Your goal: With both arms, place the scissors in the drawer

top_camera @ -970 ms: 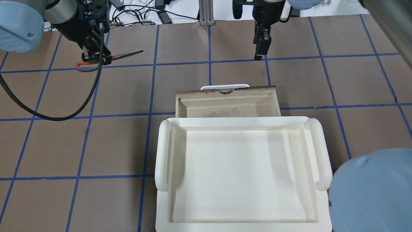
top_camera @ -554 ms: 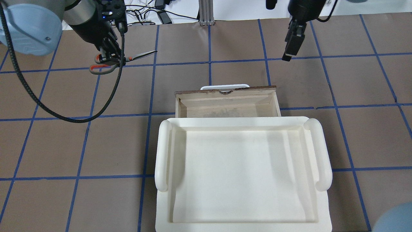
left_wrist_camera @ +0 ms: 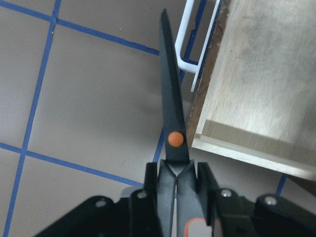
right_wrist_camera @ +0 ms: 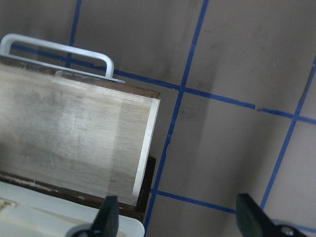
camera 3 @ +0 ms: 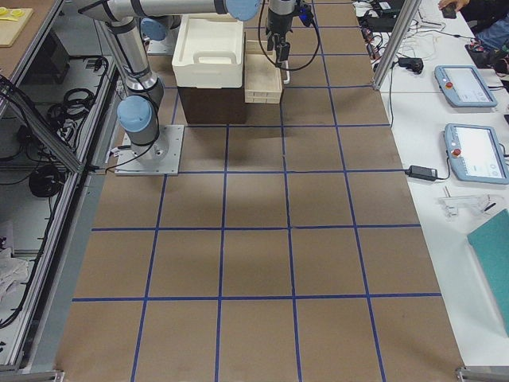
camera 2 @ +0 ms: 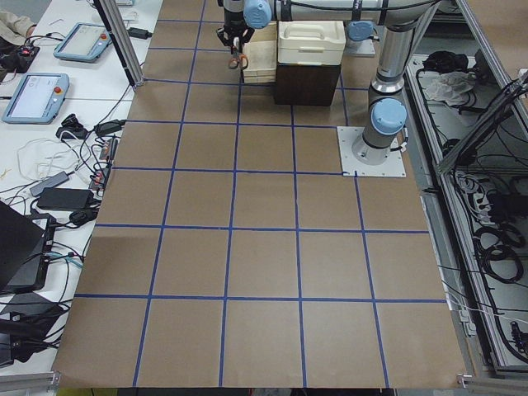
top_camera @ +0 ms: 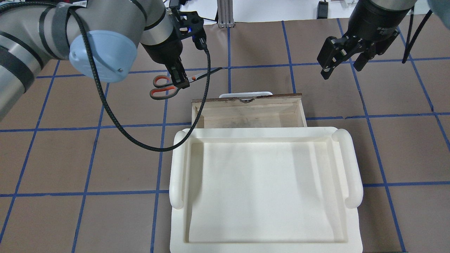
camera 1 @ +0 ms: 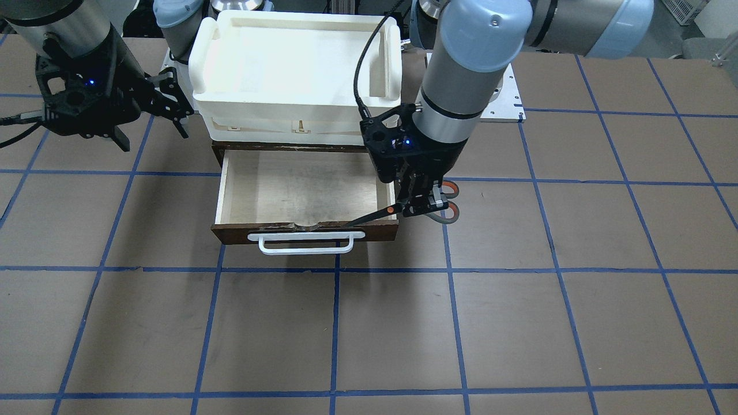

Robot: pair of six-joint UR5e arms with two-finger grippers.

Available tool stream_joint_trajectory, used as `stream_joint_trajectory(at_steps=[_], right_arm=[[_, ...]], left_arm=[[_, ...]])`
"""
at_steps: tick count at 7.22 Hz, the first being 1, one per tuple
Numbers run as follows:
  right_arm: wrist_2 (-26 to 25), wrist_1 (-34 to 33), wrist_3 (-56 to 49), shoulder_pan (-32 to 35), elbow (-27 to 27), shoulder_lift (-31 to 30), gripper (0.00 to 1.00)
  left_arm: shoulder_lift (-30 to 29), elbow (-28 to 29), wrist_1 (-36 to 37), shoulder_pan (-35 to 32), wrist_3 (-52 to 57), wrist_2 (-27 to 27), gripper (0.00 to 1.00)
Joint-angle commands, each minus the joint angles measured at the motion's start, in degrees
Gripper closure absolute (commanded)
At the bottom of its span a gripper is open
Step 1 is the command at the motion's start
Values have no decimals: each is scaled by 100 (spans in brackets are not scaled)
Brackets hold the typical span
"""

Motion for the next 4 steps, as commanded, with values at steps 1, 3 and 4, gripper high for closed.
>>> stream_joint_trajectory(at_steps=[1, 3, 4], right_arm=[[40, -11, 1321, 5, 34, -86, 12], [84, 6, 2000, 41, 122, -95, 11], [-3, -2, 1940, 41, 122, -86, 1]], left_arm=[[-33, -12, 54, -446, -696, -10, 100], [-112, -12, 72, -737, -997, -1, 100], [-173, -12, 72, -833, -1181, -19, 100]])
